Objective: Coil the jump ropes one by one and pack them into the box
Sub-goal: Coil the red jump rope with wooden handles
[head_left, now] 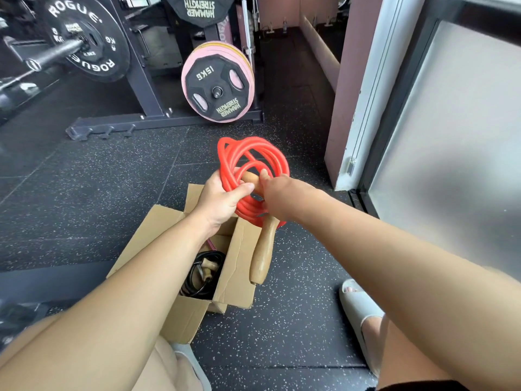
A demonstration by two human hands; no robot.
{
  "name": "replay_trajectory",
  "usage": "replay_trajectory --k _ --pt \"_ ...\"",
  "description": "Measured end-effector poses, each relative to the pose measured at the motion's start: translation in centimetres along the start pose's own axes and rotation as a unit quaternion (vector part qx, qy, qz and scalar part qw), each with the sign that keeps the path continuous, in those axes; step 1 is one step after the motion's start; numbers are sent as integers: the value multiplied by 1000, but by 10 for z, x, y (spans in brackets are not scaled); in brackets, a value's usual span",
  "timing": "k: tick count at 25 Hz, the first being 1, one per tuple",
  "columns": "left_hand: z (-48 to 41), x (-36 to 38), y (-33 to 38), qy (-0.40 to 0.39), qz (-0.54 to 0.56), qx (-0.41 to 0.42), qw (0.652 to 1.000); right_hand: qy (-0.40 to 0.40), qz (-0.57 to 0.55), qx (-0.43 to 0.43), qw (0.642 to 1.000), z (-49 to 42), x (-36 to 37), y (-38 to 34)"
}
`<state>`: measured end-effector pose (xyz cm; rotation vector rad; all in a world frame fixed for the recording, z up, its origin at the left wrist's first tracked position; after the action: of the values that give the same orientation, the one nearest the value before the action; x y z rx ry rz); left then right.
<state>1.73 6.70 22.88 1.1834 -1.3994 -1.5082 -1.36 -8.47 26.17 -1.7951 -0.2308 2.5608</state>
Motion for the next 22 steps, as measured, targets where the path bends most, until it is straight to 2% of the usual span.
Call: replay_trajectory --k 2,3,6,10,12,15,17,22 --pt "1 5 -1 -5 10 -12 1000 12 -56 -6 998 -4 -5 10" --pt "2 6 1 -1 31 -24 999 27 -120 1 992 -5 -5 18" --pt "7 6 9 -10 100 -52 994 84 -330 38 940 -8 -5 34" --pt "10 10 22 -74 74 -58 993 151 -435 42 887 -11 -2 35" --pt "11 11 27 -101 71 -76 989 183 -424 41 886 -11 -6 35" --pt "11 11 31 -133 81 -110 982 228 -292 47 928 -10 -12 30" --pt "8 7 30 -122 92 -112 982 235 -221 68 944 -12 -11 26" --pt "2 -16 26 -48 119 -87 988 306 -226 59 923 -20 4 20"
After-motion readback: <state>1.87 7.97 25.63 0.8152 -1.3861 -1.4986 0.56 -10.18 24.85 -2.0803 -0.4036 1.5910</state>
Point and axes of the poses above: each hand's wrist, its own z-axis away from the middle knuckle, its own x-axis out of the palm, y = z × x, the point moved 1 cm from there along -z, towards the middle knuckle, and after that the axes turned 9 degrees about -y, right-handed, at the moved point
